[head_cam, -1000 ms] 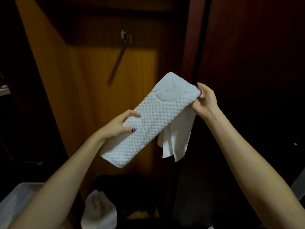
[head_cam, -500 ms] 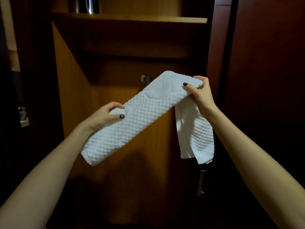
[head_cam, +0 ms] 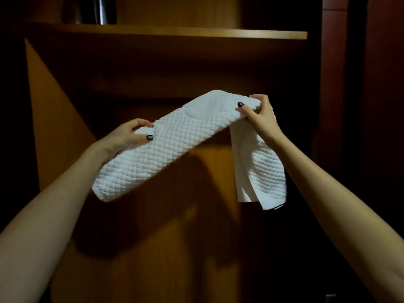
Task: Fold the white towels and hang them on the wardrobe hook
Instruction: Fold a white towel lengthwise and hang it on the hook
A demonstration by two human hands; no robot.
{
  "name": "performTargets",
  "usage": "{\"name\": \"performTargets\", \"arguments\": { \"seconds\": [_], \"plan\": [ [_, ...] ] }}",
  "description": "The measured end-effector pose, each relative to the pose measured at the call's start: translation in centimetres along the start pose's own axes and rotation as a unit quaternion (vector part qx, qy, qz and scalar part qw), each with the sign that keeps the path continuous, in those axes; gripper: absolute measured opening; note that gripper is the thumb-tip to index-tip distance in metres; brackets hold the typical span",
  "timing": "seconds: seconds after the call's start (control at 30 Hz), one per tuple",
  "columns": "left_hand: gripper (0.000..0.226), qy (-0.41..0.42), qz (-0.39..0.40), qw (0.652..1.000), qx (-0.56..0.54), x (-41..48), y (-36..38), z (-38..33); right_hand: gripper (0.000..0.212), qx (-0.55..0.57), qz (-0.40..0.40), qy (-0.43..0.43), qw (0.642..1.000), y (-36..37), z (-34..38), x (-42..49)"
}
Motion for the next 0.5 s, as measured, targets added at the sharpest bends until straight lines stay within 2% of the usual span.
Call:
{"name": "performTargets", "arguments": {
  "seconds": [0.1, 0.17, 0.27, 0.33, 0.4, 0.43, 0.47, 0.5],
  "plan": [
    [0.031, 0.002, 0.022, 0.998, -0.062, 3.3, -0.2, 0.6, 0.051, -0.014, 0.006, -0.001, 1.000, 1.3, -1.8, 2.4],
    [0.057, -0.006, 0.035, 0.996, -0.083, 5.8, -0.7, 1.8, 0.048, -0.025, 0.019, -0.002, 1.000, 2.2, -3.1, 4.0],
    [0.083, -0.020, 0.033, 0.994, -0.106, 9.4, -1.2, 4.9, 0.045, -0.052, 0.043, -0.012, 0.998, 3.9, -5.5, 5.9],
    [0.082, -0.039, 0.026, 0.990, -0.136, 11.5, -0.7, 7.2, 0.039, -0.068, 0.055, -0.016, 0.996, 5.1, -7.5, 7.1],
    [0.057, -0.052, 0.021, 0.986, -0.159, 12.9, 0.1, 9.0, 0.035, -0.076, 0.061, -0.014, 0.995, 6.3, -9.3, 8.3],
    [0.051, -0.062, 0.017, 0.984, -0.167, 13.5, 0.4, 9.8, 0.036, -0.082, 0.062, -0.011, 0.995, 6.9, -10.0, 8.9],
    [0.059, -0.071, 0.016, 0.982, -0.176, 14.1, 0.6, 10.6, 0.036, -0.090, 0.063, 0.001, 0.994, 7.6, -10.7, 9.4],
    [0.076, -0.079, 0.018, 0.980, -0.185, 14.7, 0.8, 11.5, 0.034, -0.101, 0.065, 0.014, 0.993, 8.2, -11.3, 9.7]
  ]
}}
Point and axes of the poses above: each hand's wrist, its own x-axis towards the middle knuckle, its own y-axis out of the palm, z = x × y, the point moved 2 cm from there along x, towards the middle knuckle, and after that the axes turned 3 degrees about -y, right-handed, at the moved point
